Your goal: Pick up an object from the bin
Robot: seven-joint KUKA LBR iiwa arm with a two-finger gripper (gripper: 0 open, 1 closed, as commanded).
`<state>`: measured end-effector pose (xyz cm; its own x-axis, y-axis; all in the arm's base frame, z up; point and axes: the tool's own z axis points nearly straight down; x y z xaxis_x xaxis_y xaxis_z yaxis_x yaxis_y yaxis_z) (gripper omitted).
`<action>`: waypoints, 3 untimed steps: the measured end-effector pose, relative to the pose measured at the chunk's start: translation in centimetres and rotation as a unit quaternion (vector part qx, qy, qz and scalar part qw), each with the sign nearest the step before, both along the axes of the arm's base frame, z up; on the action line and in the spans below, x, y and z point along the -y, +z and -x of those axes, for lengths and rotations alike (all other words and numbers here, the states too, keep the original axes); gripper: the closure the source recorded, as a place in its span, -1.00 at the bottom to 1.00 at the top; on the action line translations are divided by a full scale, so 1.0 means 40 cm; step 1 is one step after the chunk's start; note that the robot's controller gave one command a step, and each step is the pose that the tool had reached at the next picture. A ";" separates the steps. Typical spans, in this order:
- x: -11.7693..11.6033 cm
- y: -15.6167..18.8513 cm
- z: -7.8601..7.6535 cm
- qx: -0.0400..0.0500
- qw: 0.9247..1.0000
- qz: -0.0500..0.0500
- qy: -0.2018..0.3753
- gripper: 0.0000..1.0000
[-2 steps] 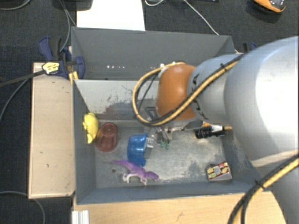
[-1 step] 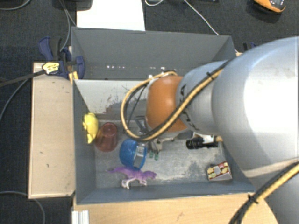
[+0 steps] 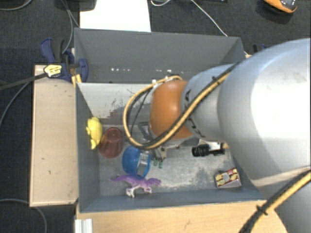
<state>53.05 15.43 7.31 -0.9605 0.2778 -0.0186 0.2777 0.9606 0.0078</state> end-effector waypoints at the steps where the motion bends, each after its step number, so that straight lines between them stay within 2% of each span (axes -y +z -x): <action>1: -0.055 0.029 -0.033 0.000 0.996 0.001 0.088 1.00; 2: -0.055 0.029 -0.033 0.000 0.996 0.001 0.088 1.00; 3: -0.057 0.136 -0.030 -0.003 0.996 0.002 0.084 1.00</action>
Offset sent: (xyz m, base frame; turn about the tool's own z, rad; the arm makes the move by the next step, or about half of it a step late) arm 0.0000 0.0000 0.0000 0.0000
